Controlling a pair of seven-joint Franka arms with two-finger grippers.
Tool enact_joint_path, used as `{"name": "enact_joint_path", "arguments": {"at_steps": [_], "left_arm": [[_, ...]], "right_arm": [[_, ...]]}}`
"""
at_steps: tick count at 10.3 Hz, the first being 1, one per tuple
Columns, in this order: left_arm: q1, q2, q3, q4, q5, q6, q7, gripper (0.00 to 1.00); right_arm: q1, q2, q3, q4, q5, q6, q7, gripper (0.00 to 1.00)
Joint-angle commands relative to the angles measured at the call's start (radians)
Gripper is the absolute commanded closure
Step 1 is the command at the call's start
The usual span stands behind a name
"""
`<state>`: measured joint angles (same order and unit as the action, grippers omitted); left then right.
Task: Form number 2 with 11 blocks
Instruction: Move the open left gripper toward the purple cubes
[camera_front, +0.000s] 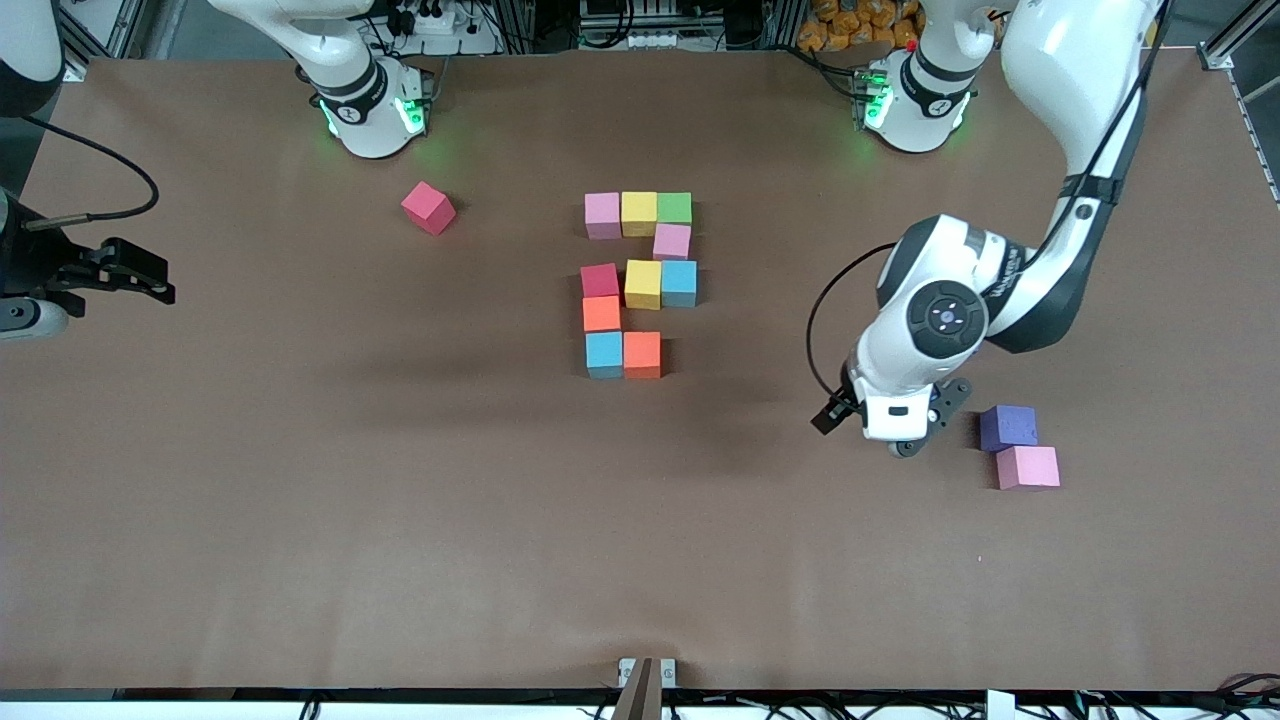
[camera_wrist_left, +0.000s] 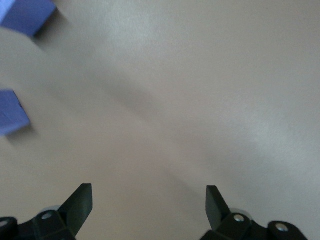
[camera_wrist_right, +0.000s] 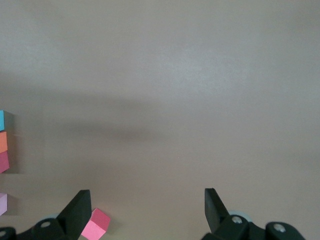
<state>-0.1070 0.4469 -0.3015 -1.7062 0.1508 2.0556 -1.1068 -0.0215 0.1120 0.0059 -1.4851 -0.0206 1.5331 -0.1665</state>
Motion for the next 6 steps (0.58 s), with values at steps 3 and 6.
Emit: {"name": "enact_joint_path", "arguments": {"at_steps": [3,6], "left_arm": [[0.13,-0.169,-0.01,-0.176,0.016,-0.006,0.394,0.0],[0.159,-0.189,-0.01,-0.193,0.016,-0.08,0.583,0.0]], "right_arm": [[-0.002,-0.008,0.002,-0.064,0.01,0.005,0.001,0.0],[-0.021,-0.009,0.0,-0.072,0.01,0.007,0.001,0.0]]}}
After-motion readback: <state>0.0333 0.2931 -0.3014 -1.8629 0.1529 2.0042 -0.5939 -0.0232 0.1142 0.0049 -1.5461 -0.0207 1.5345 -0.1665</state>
